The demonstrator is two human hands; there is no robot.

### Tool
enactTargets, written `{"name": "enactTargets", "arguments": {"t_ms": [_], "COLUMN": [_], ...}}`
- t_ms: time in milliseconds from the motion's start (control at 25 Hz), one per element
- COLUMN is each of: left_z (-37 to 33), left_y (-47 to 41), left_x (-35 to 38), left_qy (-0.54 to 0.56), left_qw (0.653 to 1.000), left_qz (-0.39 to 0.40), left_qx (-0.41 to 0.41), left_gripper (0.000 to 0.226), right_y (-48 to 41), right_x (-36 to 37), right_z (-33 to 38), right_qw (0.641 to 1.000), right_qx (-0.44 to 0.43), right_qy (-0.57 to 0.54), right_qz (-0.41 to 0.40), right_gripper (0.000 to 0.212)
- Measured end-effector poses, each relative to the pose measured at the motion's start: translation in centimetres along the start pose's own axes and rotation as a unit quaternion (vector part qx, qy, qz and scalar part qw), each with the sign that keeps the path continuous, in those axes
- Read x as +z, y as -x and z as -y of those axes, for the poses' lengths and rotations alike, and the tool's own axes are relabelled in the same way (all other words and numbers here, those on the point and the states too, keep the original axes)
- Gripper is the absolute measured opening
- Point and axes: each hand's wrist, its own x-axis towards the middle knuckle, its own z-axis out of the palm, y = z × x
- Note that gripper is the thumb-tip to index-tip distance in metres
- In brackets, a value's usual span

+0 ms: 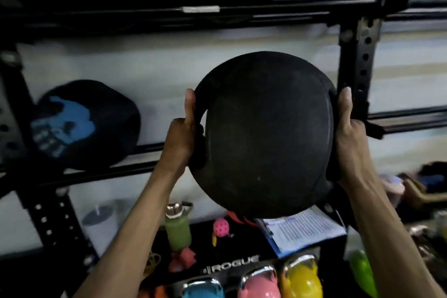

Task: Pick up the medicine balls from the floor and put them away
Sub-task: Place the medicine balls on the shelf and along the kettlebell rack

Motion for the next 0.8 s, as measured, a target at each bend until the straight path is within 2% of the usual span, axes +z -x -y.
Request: {"name": "enactTargets", "arguments": {"t_ms": [80, 200, 360, 480, 560, 680, 800], "left_z": [0.1, 1.0, 3.3, 5.1, 6.3, 7.9, 9.0], "left_y": [-3.1, -6.8, -11.8, -14.3, -15.6, -16.9, -17.9], "left_x": [-2.2, -4.8, -7.1, -7.6, -7.8, -8.3, -8.3], "left_qy": [0.011, -0.006, 0.015, 0.030, 0.026, 0.041, 0.112], "left_qw": [1.000, 0.998, 0.996, 0.993, 0.992, 0.990, 0.981], "left_qz": [-0.022, -0.065, -0.089, -0.097, -0.098, -0.098, -0.112], "left_qx": [0.009, 0.012, -0.027, -0.055, -0.076, -0.088, -0.113], "left_gripper": [0.119, 0.125, 0.088, 0.074, 0.078, 0.097, 0.093], "right_y": [-2.8, -6.1, -10.0, -11.7, -12.4, -13.4, -14.5], "right_x": [4.0, 9.8, 17.0, 20.0, 21.3, 22.5, 23.8], "right_z": [-0.1, -0.3, -2.0, -3.4, -3.8, -4.0, -4.4], "right_qw": [0.999, 0.998, 0.993, 0.990, 0.987, 0.985, 0.977], "right_qx": [-0.020, 0.009, 0.033, 0.053, 0.065, 0.063, 0.081], "right_qy": [-0.013, -0.024, -0.034, -0.040, -0.038, -0.045, -0.061], "right_qz": [0.026, 0.059, 0.109, 0.127, 0.141, 0.156, 0.188], "right_gripper": [0.080, 0.080, 0.083, 0.086, 0.079, 0.071, 0.076]}}
